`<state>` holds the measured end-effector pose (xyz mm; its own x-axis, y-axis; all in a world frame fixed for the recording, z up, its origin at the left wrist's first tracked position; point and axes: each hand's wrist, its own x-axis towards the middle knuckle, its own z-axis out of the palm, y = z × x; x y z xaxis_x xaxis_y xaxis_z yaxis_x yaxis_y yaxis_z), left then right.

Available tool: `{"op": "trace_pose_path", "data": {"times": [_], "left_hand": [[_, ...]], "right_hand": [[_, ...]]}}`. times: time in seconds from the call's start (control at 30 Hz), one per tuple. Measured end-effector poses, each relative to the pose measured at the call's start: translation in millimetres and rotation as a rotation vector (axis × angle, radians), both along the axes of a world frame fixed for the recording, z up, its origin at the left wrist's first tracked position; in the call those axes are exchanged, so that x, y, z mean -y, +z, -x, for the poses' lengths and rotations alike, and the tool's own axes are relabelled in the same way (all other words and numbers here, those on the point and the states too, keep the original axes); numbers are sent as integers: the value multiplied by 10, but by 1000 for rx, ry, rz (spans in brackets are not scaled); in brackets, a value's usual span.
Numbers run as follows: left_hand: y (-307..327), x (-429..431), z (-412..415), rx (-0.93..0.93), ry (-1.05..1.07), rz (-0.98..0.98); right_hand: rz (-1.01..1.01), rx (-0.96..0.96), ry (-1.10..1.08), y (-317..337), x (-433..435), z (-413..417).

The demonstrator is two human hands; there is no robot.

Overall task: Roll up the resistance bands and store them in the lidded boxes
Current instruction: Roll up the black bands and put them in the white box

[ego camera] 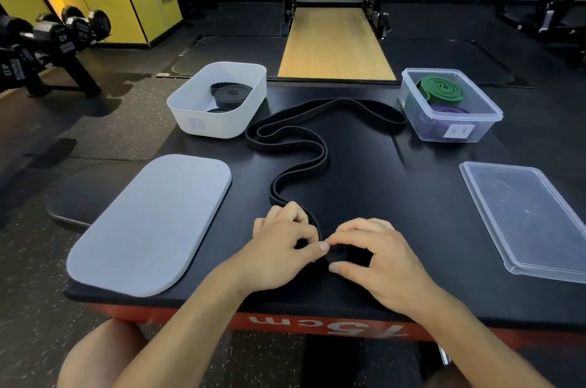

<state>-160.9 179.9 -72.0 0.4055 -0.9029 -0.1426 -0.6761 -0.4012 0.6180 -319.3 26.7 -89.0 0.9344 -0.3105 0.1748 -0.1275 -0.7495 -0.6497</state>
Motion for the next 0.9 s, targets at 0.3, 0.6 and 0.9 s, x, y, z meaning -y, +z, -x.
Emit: {"op": "trace_pose_path", "data": {"times": [0.3,0.6,0.9], "left_hand": [[-101,-44,79,-125,211,269],[-108,-12,104,-184,222,293],[-250,-67,201,-9,90,444]], "right_hand": [[-190,-24,-22,95,-46,25],[-168,35,-69,-7,-45,36],[-169,-5,-78,57,-38,24]]}}
